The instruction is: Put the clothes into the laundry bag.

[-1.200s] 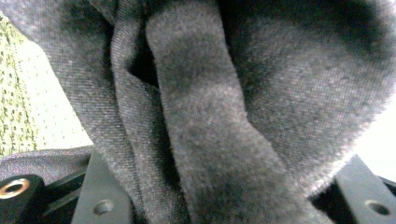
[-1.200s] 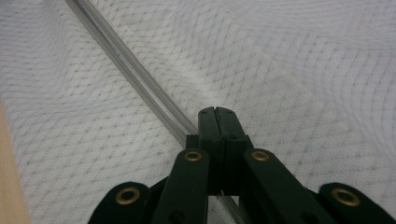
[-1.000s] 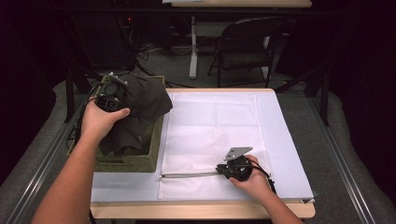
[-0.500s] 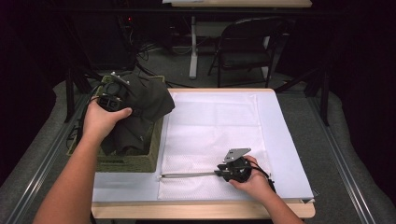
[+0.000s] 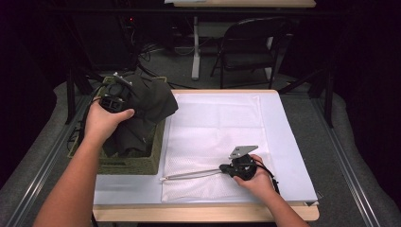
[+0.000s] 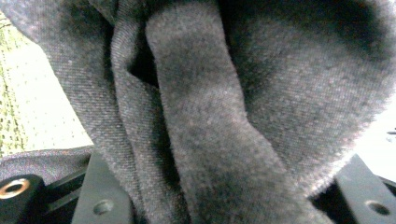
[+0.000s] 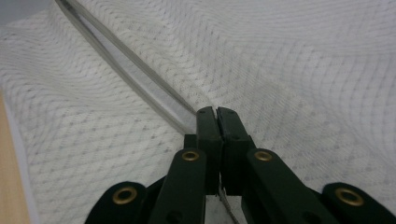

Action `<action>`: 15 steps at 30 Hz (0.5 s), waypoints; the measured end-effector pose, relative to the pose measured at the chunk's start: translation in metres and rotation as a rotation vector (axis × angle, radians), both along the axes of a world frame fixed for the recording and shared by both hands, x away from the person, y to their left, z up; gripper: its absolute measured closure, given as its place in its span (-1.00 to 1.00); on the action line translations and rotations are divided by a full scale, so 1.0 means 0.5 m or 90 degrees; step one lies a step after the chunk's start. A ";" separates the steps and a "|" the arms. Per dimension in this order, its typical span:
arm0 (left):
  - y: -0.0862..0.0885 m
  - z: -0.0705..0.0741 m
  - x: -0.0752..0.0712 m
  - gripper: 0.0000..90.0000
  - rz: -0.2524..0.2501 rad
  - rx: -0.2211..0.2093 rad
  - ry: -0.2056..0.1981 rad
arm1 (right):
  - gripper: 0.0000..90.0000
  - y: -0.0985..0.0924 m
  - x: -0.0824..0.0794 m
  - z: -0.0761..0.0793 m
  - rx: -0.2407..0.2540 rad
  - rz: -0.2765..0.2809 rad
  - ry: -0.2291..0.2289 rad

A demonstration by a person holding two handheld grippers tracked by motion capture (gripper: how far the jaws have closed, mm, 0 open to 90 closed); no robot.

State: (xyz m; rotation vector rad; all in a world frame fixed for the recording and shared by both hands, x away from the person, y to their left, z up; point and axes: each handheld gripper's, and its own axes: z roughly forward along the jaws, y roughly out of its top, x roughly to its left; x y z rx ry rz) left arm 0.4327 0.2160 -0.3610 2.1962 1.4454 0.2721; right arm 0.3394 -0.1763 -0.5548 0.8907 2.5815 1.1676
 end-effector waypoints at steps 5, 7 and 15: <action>-0.002 0.000 -0.001 0.02 -0.001 -0.003 -0.001 | 0.94 0.007 0.006 -0.008 -0.035 -0.016 -0.037; -0.003 0.001 -0.002 0.02 -0.003 -0.002 -0.001 | 0.92 0.010 0.006 -0.012 -0.049 -0.011 -0.047; -0.008 0.002 -0.005 0.02 -0.009 -0.003 0.002 | 0.66 0.004 0.004 -0.012 -0.049 -0.010 -0.047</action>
